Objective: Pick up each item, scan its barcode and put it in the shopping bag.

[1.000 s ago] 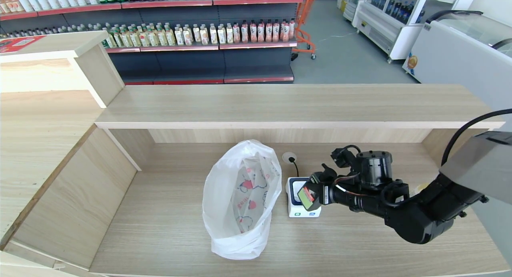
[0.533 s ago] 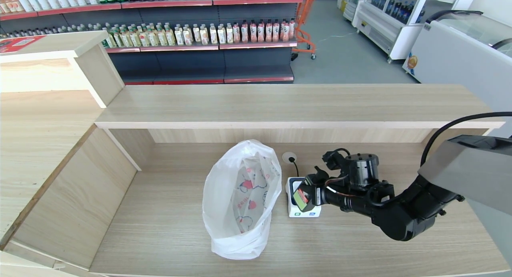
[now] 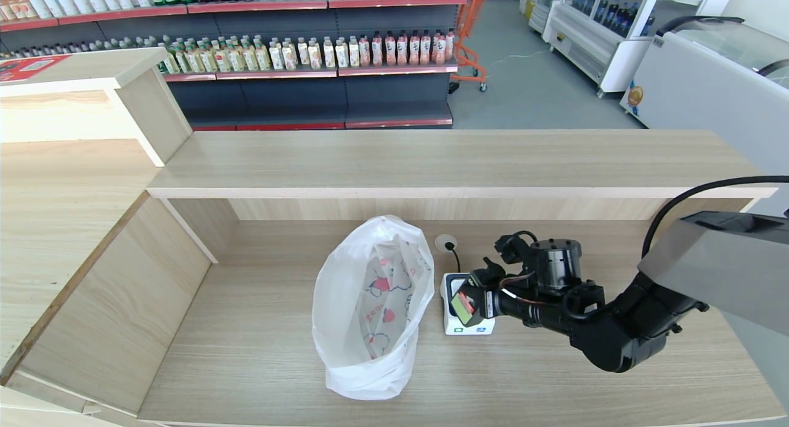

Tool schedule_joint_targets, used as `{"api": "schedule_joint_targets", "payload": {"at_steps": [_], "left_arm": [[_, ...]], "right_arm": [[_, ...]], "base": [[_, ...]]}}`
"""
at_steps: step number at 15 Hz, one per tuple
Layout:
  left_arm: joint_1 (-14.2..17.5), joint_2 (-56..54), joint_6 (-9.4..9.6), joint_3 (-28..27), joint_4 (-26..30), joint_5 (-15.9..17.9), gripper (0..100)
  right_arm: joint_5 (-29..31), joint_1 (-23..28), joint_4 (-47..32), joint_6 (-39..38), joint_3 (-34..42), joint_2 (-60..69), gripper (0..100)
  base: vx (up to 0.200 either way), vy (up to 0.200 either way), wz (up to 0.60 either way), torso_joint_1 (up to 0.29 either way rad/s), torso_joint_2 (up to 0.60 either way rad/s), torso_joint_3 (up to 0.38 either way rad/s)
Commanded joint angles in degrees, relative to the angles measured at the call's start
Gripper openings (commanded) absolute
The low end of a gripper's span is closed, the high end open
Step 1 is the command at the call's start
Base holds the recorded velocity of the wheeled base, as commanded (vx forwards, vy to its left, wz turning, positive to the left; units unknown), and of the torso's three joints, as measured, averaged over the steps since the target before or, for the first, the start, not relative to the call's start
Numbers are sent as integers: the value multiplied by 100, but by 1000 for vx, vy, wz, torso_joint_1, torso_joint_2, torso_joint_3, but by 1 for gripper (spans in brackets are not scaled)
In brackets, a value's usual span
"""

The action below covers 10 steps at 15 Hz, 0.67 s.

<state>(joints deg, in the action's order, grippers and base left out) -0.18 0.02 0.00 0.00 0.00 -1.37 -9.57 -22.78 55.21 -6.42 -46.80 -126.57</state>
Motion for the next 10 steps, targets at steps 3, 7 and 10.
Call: {"api": "schedule_joint_targets", "payload": {"at_steps": [3,7,10], "left_arm": [[1,-2,0,-9,0,-4,100],[1,-2,0,0,0,-4,100],[1,-2,0,-9,0,-4,100]], "right_arm": [[-1,46,60,-149,92,326,0],[-19,283,-28,-1177,575,2242,0],[-10,723,-37,-386,989,2647,0]], "base": [[0,0,0,0,0,0],[0,0,0,0,0,0],[0,0,0,0,0,0]]}}
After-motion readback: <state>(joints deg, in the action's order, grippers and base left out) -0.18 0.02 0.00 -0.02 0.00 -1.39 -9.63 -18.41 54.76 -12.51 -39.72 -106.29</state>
